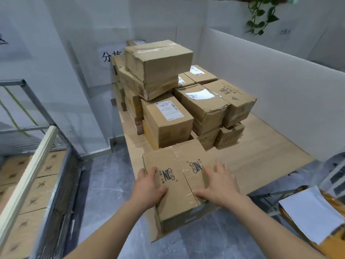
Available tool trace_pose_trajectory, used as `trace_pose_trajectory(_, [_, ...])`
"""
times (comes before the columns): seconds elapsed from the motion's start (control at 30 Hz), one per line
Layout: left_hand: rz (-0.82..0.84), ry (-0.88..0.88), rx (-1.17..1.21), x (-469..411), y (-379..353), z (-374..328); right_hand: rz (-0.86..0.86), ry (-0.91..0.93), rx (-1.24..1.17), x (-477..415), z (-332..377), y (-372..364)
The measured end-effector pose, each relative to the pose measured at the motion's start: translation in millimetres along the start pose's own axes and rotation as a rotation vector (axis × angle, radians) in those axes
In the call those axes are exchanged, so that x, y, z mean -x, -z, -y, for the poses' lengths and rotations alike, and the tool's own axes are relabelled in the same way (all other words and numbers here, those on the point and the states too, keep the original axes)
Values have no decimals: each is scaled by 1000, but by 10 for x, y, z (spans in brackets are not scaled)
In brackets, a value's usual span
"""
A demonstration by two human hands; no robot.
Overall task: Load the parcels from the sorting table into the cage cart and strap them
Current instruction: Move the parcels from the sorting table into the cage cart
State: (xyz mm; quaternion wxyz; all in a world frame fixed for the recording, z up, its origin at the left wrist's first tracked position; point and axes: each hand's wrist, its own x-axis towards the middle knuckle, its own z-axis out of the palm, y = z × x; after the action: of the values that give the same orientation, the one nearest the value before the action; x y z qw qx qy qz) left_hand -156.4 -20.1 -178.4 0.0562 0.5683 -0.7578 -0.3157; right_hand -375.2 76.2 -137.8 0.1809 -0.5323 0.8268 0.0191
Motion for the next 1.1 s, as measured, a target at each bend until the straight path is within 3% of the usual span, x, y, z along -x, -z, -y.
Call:
trace_pose_trajectory(0.1, [12,50,129,92,-88,-26,60,-2,-174,-134,-86,-28])
trace_pose_trajectory(0.2, [-26,114,198,170,-133,-17,47,36,-196,-204,-110,-68])
trace_pose_trajectory(0.6, [-200,187,207,454,3,297,48,230,-286,-291,155,-296])
trace_pose_trajectory(1.1, [-322,204,179,1071,559,1319,-30,370,-266,137,1289,-611])
